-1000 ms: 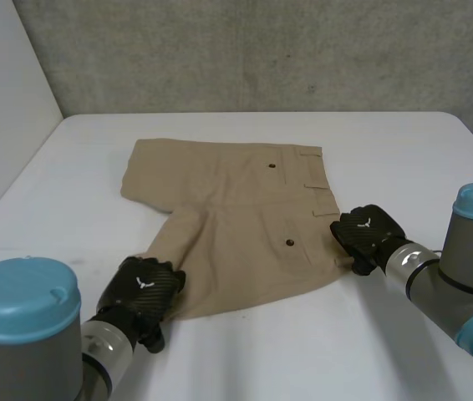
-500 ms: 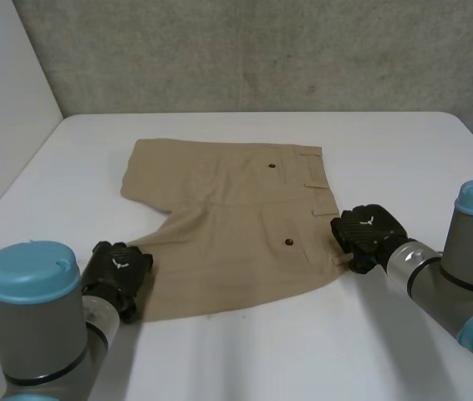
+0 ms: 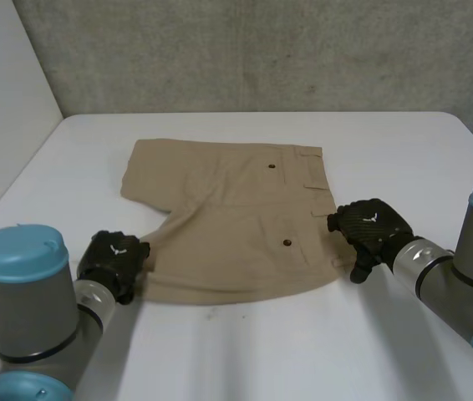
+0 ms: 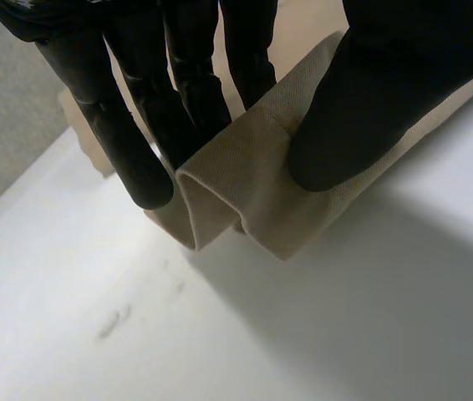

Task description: Fold the shorts.

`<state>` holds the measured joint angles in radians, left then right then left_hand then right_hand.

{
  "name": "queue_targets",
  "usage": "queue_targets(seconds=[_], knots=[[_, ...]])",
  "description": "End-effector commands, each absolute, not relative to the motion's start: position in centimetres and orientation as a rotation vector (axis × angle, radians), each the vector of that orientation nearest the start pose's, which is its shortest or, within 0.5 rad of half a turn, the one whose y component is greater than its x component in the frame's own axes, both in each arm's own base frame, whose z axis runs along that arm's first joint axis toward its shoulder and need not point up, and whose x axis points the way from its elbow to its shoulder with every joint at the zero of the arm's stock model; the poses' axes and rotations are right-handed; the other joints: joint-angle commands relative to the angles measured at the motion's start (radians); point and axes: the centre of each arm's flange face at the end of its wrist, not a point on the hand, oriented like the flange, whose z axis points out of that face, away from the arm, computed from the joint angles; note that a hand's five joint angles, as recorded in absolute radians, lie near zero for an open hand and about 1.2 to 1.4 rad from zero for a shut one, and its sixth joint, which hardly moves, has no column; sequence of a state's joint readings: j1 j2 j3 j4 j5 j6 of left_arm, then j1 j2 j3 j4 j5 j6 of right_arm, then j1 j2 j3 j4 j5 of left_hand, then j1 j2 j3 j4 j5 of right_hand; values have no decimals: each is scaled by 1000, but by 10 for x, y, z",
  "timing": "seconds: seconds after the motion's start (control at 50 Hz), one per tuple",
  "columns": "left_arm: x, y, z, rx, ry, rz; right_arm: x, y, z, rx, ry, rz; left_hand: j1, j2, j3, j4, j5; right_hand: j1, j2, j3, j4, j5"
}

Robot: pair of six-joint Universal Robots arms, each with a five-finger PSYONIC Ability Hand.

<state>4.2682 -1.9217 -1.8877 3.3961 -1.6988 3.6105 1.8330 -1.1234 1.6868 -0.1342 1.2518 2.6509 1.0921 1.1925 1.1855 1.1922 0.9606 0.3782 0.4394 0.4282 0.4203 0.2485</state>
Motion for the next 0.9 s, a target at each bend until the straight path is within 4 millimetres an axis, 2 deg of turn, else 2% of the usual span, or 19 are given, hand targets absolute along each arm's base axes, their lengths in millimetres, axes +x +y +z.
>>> queue_targets(seconds=[0.02, 0.1, 0.22, 0.34, 0.64, 0.68, 0.72, 0.78, 0.84, 0.9], knots=[[-232, -228, 153, 1016, 2351, -1698, 243, -274, 134, -1170, 2183, -1561, 304, 204, 211, 204, 261, 167, 106, 117, 125, 123], [-227, -235, 157, 944, 2413, -1696, 245, -276, 123, -1176, 2188, -1526, 304, 204, 211, 204, 261, 232, 171, 182, 190, 187], [-224, -242, 163, 838, 2500, -1715, 249, -281, 116, -1187, 2185, -1519, 304, 204, 211, 204, 261, 323, 262, 273, 281, 278], [-227, -244, 165, 842, 2518, -1732, 251, -288, 115, -1186, 2177, -1553, 304, 204, 211, 204, 261, 426, 365, 376, 384, 381], [-229, -251, 174, 832, 2492, -1784, 252, -298, 117, -1189, 2159, -1601, 304, 204, 211, 204, 261, 502, 441, 452, 460, 457], [-229, -252, 175, 829, 2488, -1787, 253, -300, 117, -1193, 2154, -1610, 304, 204, 211, 204, 261, 552, 491, 502, 510, 507], [-230, -252, 176, 832, 2485, -1794, 253, -303, 118, -1193, 2151, -1620, 304, 204, 211, 204, 261, 754, 693, 704, 712, 709], [-230, -252, 177, 833, 2483, -1796, 254, -305, 126, -1195, 2133, -1652, 304, 204, 211, 204, 261, 1017, 956, 968, 975, 973], [-230, -251, 178, 836, 2482, -1793, 253, -307, 137, -1185, 2119, -1694, 304, 204, 211, 204, 261, 1018, 957, 968, 976, 973], [-230, -245, 183, 850, 2490, -1778, 251, -303, 163, -1178, 2078, -1770, 304, 204, 211, 204, 261, 1018, 957, 968, 976, 973]])
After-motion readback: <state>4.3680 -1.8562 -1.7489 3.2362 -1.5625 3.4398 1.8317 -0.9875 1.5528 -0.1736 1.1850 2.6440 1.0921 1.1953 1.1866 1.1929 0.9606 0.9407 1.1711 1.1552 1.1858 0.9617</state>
